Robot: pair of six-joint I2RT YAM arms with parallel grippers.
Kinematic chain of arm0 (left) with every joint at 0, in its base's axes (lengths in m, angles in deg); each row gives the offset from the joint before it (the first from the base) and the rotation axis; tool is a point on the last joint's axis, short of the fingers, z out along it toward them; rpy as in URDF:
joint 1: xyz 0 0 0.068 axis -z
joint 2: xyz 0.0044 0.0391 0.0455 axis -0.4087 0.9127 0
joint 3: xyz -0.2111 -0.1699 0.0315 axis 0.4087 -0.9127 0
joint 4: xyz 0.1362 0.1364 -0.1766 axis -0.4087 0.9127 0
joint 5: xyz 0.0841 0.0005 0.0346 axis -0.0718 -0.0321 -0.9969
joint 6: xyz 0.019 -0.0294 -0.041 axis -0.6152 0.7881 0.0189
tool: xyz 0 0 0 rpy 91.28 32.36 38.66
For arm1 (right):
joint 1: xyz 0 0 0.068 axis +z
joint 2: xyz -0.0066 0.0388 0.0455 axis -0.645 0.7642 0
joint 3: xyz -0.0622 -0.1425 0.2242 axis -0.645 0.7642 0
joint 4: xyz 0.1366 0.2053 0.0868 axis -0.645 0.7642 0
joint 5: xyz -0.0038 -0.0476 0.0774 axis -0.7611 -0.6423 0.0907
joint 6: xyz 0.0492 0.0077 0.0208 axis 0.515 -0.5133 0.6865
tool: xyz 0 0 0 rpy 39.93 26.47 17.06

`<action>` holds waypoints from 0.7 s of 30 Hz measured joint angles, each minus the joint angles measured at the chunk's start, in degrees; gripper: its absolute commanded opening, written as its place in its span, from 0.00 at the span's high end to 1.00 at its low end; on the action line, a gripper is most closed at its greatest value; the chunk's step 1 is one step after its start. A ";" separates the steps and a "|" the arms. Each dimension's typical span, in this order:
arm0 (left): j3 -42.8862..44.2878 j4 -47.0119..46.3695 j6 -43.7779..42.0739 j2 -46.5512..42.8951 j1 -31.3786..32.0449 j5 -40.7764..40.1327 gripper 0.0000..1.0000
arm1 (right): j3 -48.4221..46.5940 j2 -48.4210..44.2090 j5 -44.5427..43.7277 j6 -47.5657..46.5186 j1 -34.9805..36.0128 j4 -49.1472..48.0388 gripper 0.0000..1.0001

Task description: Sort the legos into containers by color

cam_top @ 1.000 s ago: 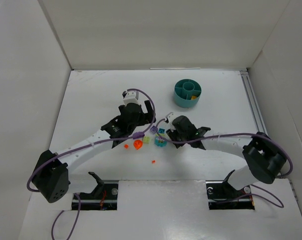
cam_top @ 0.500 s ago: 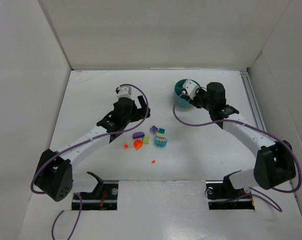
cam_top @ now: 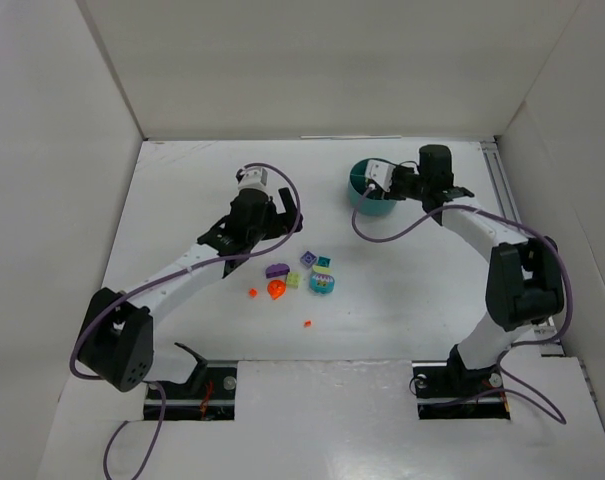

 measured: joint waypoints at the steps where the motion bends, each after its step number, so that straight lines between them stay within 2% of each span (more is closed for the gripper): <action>1: 0.09 0.00 -0.04 0.15 -0.20 0.11 0.00 | -0.22 0.42 0.66 -0.33 -0.22 0.17 0.66; 3: 0.26 -0.07 -0.09 0.59 -0.39 0.24 0.00 | -0.79 1.22 1.86 -1.07 -0.72 0.70 0.61; 9: 0.26 -0.04 -0.48 1.01 -0.96 0.83 0.00 | -1.25 2.64 3.78 -2.10 -2.54 2.43 0.57; 10: 0.26 -0.04 -0.50 1.01 -0.96 0.85 0.00 | -1.25 2.71 4.04 -2.23 -2.84 2.64 0.51; 13: 0.26 -0.04 -0.61 1.01 -1.05 0.92 0.00 | -1.49 2.84 4.57 -2.25 -3.56 3.28 0.43; 21: 0.26 0.00 -0.98 1.01 -1.07 1.57 0.00 | -2.89 3.87 5.25 -2.05 -3.89 3.87 0.41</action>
